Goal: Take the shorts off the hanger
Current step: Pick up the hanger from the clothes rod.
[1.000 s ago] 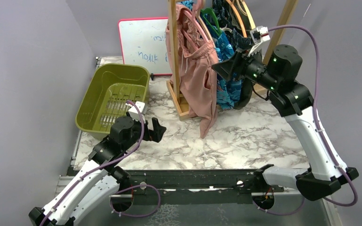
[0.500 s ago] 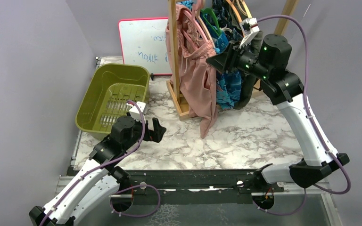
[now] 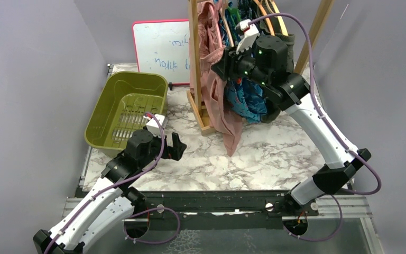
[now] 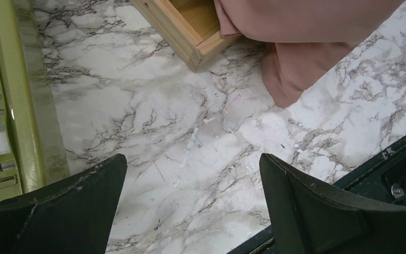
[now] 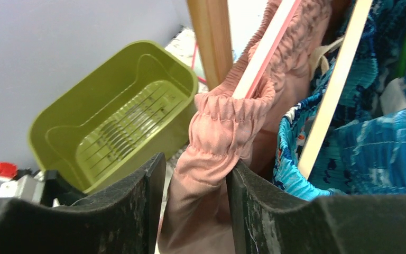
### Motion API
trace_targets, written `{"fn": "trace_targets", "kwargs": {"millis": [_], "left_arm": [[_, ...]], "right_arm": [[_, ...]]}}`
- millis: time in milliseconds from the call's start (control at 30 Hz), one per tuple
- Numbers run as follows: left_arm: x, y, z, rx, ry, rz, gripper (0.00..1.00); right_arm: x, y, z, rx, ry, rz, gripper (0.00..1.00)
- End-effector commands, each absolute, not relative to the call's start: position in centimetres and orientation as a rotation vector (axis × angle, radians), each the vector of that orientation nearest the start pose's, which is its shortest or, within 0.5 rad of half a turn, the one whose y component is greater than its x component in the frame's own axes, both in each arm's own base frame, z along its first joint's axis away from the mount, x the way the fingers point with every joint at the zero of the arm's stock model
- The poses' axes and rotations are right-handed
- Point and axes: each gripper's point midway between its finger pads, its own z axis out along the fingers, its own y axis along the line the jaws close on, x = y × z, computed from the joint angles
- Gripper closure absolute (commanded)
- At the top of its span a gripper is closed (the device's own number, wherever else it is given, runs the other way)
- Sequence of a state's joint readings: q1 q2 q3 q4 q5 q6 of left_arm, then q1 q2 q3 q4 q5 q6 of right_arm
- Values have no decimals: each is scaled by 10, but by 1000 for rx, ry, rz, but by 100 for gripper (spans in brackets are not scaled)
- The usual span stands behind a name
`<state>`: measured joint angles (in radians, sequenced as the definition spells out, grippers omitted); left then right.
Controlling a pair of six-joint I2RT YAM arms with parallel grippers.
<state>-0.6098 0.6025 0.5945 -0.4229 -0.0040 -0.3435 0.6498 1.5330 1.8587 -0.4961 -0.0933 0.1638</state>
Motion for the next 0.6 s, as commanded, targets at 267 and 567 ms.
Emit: {"fn": "trace_targets", "kwargs": {"millis": [267,567], "left_arm": [[207,-156,181,250,2046,-582,1],[207,-155,180,245,2051,-576,1]], "right_arm": [[398,281,441,-409,1729,421,57],[405,274,441,-369,1701,354,99]]}}
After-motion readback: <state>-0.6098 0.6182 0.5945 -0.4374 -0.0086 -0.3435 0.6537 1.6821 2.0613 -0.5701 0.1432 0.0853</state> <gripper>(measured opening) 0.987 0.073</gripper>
